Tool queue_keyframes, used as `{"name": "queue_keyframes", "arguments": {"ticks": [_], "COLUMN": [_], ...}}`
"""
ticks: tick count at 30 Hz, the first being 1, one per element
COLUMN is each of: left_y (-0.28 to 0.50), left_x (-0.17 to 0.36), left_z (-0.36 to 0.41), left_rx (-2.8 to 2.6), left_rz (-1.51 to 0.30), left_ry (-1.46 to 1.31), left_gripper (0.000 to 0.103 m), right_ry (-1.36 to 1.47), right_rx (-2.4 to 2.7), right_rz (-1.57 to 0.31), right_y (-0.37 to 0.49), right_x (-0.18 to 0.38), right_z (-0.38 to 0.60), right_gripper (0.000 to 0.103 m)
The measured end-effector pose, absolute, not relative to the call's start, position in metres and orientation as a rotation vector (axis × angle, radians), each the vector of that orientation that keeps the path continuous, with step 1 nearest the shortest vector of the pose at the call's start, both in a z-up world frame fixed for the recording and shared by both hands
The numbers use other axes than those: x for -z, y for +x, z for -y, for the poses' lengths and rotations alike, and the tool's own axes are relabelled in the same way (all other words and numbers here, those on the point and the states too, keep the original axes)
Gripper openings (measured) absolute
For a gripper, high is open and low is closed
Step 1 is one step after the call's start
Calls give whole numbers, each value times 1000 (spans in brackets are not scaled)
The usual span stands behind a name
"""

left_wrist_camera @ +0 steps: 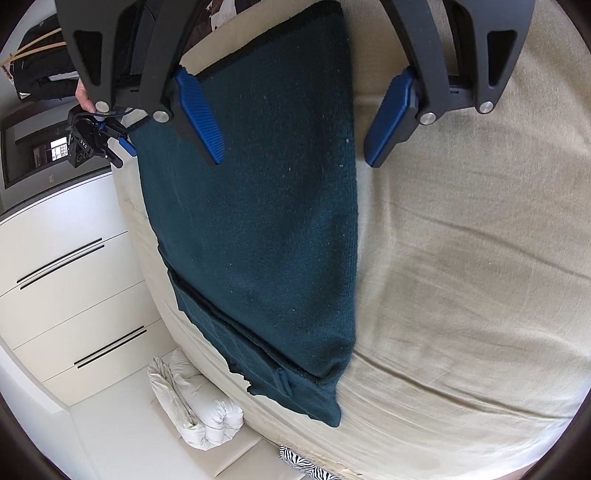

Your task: Fold small clothes

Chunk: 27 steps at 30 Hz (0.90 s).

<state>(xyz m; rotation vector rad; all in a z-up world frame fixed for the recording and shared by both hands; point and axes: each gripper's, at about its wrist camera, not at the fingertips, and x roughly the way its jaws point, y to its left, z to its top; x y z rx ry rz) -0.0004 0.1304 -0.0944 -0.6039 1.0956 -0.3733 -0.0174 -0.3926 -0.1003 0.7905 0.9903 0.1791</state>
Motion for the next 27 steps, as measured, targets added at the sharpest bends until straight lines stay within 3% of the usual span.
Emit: {"name": "queue_keyframes", "arguments": {"ticks": [10,24,27], "left_y": [-20,-22,-22], "left_x": [100,103,101], "left_z": [-135,-134,-128], "left_rx": [397,384,370], "left_rz": [-1137,-1188,-1212], "left_ry": [-625,-675,-617], "left_gripper": [66,64,58], "right_ry": [768,773,770], "right_rx": [-182,-143,-140], "right_rz": [-1011,-1046,-1073], "right_y": [-27,-45,-44], "right_x": [96,91,93], "right_z": [392,404,407], "right_gripper": [56,56,56]}}
